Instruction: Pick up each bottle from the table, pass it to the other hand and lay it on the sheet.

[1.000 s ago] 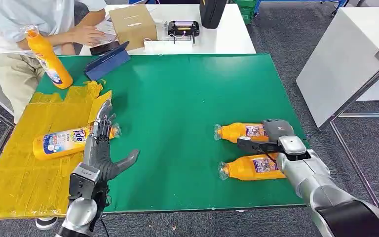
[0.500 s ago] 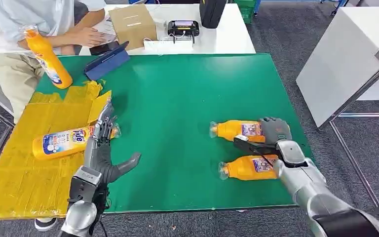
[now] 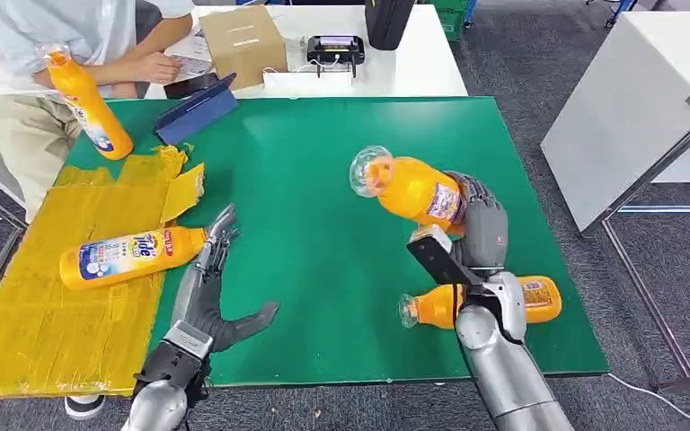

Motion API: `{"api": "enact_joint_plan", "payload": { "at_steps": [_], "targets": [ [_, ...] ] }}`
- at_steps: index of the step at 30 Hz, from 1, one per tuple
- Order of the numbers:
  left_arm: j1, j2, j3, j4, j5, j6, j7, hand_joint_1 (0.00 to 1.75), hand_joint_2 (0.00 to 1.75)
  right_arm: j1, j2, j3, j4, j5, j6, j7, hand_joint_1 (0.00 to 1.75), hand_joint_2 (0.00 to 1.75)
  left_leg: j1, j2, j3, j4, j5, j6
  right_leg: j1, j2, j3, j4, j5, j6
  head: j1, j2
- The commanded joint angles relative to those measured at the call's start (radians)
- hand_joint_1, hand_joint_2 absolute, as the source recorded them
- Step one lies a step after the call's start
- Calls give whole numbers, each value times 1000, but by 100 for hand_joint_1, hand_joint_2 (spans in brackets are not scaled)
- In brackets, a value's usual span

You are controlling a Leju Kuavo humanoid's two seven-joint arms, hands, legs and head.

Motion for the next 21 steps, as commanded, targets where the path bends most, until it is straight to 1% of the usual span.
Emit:
{"api": "enact_joint_plan", "payload": {
  "at_steps": [1,2,3,4,5,6,7,8,9,10,11,12,13,14,16,17,18,19,20,21],
  "targets": [
    [-13,25,-27,30,-1,4,6,0,175,64,54,95,-168,-349,280,-66,175,175,2,0,5,1,-3,-2,1,6,4,0,-2,-3,0,0],
    [-19,24,-29,36,4,4,1,0,175,66,57,123,-147,-382,327,-72,175,175,1,0,3,0,-2,-2,0,4,2,0,-1,-2,0,0],
    [-24,22,-30,37,10,4,-4,0,175,70,61,144,-127,-398,357,-72,175,175,2,0,5,0,-3,-3,1,5,4,0,-2,-3,0,0],
    [-31,22,-35,39,21,6,-11,0,175,65,71,182,-77,-435,410,-73,175,175,1,0,4,-1,-2,-2,1,4,3,-1,-1,-2,0,0],
    [-36,22,-37,39,27,8,-14,0,175,63,75,216,-41,-452,449,-81,175,175,2,0,7,0,-3,-3,1,6,6,0,-3,-3,0,0],
    [-43,24,-43,41,34,10,-15,0,175,58,80,258,1,-461,474,-92,175,175,2,0,6,-1,-2,-2,1,5,5,-1,-2,-2,0,0],
    [-51,24,-47,43,39,10,-16,0,175,53,91,296,45,-460,484,-102,175,175,2,1,4,-1,-2,-2,2,5,3,-1,-1,-2,0,0],
    [-55,24,-51,45,42,10,-16,0,175,51,98,316,67,-462,484,-110,175,175,3,2,7,-1,-3,-2,2,7,5,-1,-1,-2,0,0],
    [-58,23,-54,46,43,9,-17,0,175,52,103,333,78,-463,491,-112,175,175,3,1,5,-1,-2,-2,2,6,4,-2,-1,-2,0,0],
    [-65,25,-64,52,48,6,-19,0,175,43,104,367,99,-466,508,-123,175,175,3,2,8,-1,-3,-2,2,8,6,-2,-2,-3,0,0],
    [-70,26,-70,57,50,6,-19,0,175,38,106,385,111,-467,513,-126,175,175,3,1,5,-1,-2,-2,2,6,4,-2,-1,-2,0,0],
    [-77,26,-76,64,55,4,-21,0,175,33,107,404,121,-470,520,-130,175,175,3,1,7,-1,-3,-2,2,7,6,-1,-2,-3,0,0],
    [-80,25,-78,68,58,4,-21,0,175,31,109,413,128,-470,521,-130,175,175,2,0,5,-1,-2,-2,1,4,4,-1,-1,-2,0,0],
    [-87,27,-85,73,68,4,-24,0,175,22,111,439,146,-468,527,-129,175,175,3,0,7,0,-3,-2,2,6,6,-1,-2,-3,0,0],
    [-93,26,-89,80,71,5,-25,0,175,18,119,456,167,-470,528,-130,175,175,2,0,4,-1,-1,-1,1,4,2,-1,-1,-2,0,0],
    [-95,27,-92,80,75,7,-26,0,175,12,119,470,177,-469,529,-130,175,175,3,1,6,-1,-2,-2,1,6,5,-1,-2,-2,0,0],
    [-96,28,-94,81,77,8,-27,0,175,15,124,480,182,-466,530,-130,175,175,2,0,4,-1,-1,-2,1,4,3,-1,-1,-2,0,0],
    [-97,28,-95,82,80,8,-28,0,175,15,128,492,188,-460,528,-130,175,175,3,0,7,-1,-2,-2,1,6,6,-1,-2,-3,0,0],
    [-100,27,-99,85,82,8,-29,0,175,12,131,504,195,-454,527,-130,175,175,2,0,5,-1,-2,-2,1,4,4,-1,-2,-3,0,0],
    [-101,26,-101,86,82,8,-29,0,175,12,133,508,198,-453,527,-130,175,175,3,0,7,-1,-3,-3,2,6,6,-1,-3,-3,0,0]
  ]
}}
